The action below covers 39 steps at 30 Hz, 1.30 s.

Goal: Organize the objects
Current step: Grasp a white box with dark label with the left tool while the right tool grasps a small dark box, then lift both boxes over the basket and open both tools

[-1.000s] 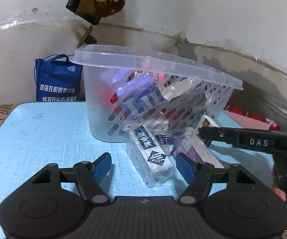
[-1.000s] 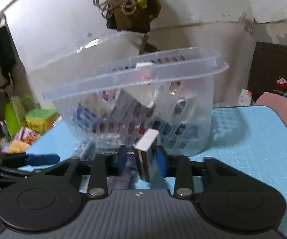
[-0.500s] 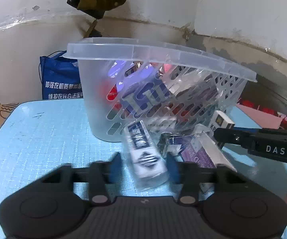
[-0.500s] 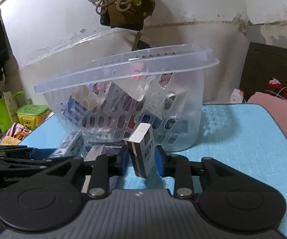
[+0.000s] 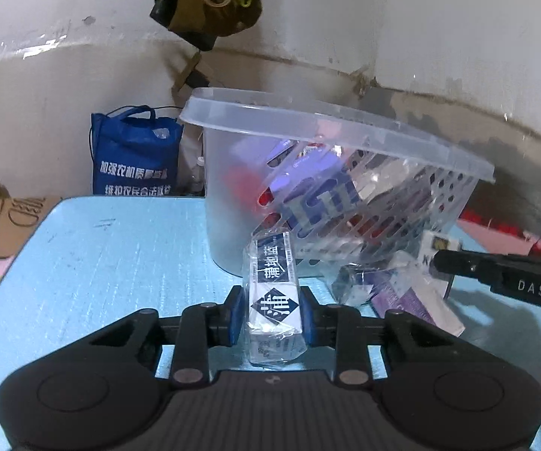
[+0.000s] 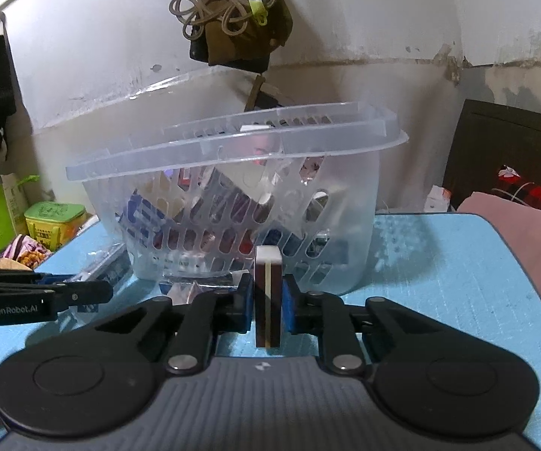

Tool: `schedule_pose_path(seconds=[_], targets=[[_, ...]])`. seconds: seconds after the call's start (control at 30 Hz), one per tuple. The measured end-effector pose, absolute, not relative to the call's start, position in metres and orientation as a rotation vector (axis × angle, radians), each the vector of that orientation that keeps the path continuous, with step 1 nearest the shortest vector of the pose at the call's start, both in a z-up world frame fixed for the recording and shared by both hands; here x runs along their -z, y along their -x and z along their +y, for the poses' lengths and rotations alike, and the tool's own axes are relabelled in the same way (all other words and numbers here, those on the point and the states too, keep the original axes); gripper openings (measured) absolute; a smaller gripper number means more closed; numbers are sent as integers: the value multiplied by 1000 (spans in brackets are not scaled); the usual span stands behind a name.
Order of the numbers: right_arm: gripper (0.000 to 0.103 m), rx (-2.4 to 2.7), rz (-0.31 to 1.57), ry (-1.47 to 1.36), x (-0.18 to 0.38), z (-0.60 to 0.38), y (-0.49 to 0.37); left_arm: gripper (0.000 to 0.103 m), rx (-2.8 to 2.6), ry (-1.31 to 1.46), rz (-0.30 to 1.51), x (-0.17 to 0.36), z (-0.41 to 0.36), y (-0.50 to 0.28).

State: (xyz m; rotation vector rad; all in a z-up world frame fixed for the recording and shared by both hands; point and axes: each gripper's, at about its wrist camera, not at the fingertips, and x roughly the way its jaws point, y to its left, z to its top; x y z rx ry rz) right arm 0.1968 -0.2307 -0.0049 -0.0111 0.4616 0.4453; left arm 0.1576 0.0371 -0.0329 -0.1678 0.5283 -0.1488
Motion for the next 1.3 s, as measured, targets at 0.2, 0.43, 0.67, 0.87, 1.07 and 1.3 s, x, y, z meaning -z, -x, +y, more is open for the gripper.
schedule_pose_path(seconds=[0.2,0.43,0.67,0.87,1.07,1.3], targets=[[18,-450,400,-14,2,-236,-188,34,228,205,424,31,37,-144],[18,-451,388,-17,1,-237,-188,34,250,214,364,30,37,-136],[18,-465,380,-18,2,-238,-183,35,271,231,346,30,39,-134],[17,-478,364,-14,1,-239,-178,35,262,188,319,28,32,-129],[17,-480,342,-19,-8,-245,-167,35,237,169,282,26,31,-123],[18,-544,258,-59,-63,-256,-148,35,271,176,196,-25,32,-108]])
